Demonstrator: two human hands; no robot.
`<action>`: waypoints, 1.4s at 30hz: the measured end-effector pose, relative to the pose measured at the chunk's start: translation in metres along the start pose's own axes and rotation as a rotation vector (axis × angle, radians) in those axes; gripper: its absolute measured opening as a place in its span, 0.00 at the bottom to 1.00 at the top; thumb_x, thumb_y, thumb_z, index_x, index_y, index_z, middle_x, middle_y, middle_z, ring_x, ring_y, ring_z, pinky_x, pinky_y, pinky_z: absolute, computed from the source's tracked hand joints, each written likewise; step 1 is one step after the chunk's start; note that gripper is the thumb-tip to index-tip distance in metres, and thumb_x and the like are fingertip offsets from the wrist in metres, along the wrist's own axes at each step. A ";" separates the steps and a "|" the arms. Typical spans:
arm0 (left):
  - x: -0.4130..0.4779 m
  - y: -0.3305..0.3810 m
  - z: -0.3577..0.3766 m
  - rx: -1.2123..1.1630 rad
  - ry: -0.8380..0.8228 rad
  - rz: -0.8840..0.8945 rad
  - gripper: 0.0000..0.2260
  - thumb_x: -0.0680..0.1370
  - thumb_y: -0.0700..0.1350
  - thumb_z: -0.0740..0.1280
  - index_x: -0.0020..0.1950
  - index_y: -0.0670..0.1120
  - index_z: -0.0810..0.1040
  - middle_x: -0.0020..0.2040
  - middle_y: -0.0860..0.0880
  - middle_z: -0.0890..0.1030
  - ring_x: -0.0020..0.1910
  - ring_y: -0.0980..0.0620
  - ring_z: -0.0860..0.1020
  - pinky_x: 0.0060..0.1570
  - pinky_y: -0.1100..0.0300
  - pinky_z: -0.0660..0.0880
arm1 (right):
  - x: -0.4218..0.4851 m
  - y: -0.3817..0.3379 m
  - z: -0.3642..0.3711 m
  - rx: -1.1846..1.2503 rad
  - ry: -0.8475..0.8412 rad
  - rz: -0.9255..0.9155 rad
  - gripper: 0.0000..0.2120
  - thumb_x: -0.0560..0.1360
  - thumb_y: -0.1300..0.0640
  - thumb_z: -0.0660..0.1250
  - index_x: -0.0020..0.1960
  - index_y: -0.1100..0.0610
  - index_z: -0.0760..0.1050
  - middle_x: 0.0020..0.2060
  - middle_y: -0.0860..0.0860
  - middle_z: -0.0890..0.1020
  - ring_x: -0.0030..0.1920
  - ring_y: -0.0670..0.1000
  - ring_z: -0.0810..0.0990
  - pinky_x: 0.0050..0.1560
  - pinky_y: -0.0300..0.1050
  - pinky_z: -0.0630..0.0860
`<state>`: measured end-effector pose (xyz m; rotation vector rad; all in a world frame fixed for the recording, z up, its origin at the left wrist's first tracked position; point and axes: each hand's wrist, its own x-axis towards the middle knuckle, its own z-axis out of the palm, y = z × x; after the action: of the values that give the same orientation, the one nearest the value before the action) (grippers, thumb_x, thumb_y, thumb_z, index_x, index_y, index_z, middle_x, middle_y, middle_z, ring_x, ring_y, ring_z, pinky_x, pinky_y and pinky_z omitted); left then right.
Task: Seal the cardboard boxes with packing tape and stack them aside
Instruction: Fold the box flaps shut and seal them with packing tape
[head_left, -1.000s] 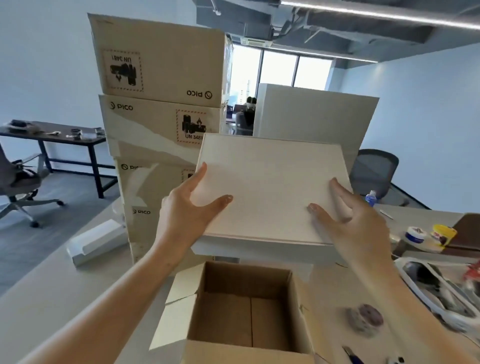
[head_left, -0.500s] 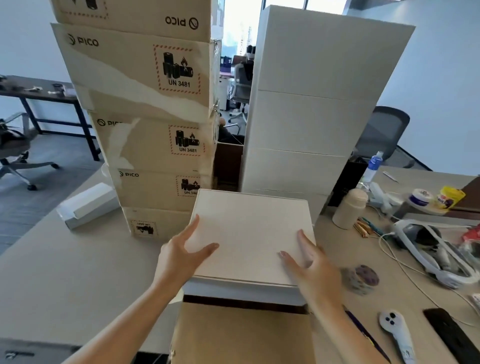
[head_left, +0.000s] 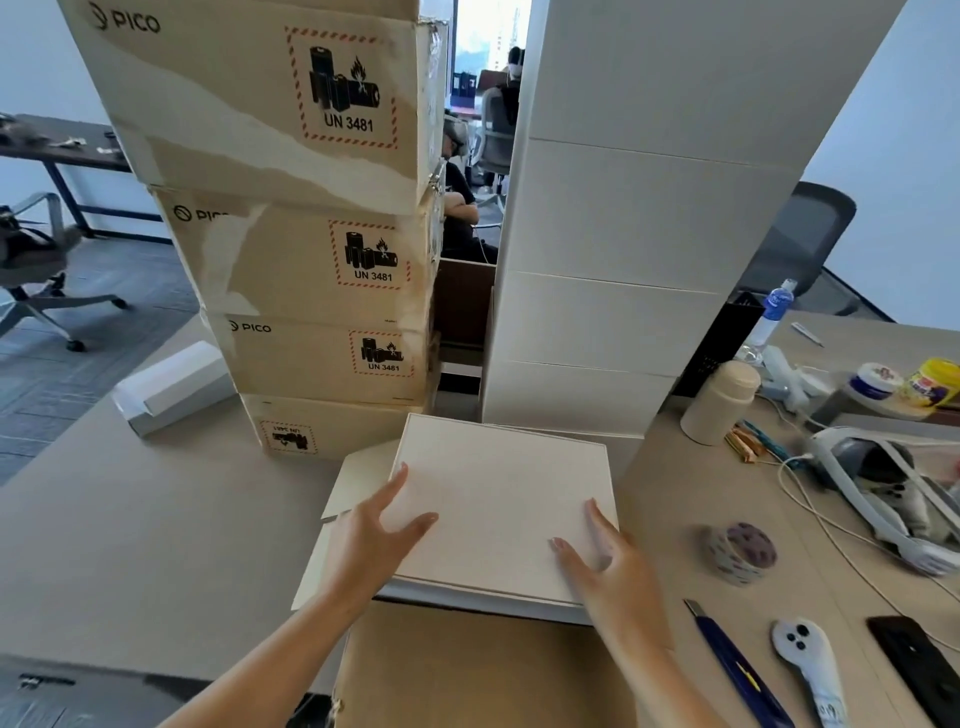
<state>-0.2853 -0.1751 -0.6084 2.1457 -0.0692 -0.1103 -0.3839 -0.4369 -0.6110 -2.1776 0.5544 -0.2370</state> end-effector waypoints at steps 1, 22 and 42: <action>0.000 0.001 0.002 0.019 0.001 -0.001 0.35 0.72 0.61 0.74 0.76 0.61 0.65 0.40 0.66 0.76 0.28 0.62 0.67 0.30 0.73 0.68 | 0.001 0.002 0.002 -0.004 -0.004 0.008 0.37 0.70 0.34 0.69 0.75 0.44 0.64 0.69 0.38 0.70 0.69 0.41 0.68 0.66 0.38 0.68; 0.049 -0.038 0.011 0.277 0.109 -0.115 0.24 0.82 0.55 0.61 0.76 0.49 0.66 0.74 0.49 0.68 0.70 0.43 0.64 0.66 0.46 0.66 | 0.055 0.069 0.001 -0.353 -0.041 0.306 0.31 0.80 0.37 0.51 0.79 0.49 0.54 0.77 0.55 0.60 0.76 0.60 0.55 0.73 0.59 0.55; 0.077 -0.068 -0.049 0.078 0.200 -0.378 0.25 0.76 0.55 0.72 0.69 0.47 0.73 0.61 0.46 0.79 0.56 0.44 0.79 0.56 0.51 0.76 | 0.094 0.101 -0.027 0.025 0.083 0.716 0.18 0.74 0.48 0.71 0.53 0.62 0.77 0.55 0.60 0.79 0.57 0.62 0.77 0.59 0.55 0.74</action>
<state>-0.2031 -0.1042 -0.6424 2.2145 0.4565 -0.1130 -0.3407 -0.5539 -0.6760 -1.8145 1.3172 0.0568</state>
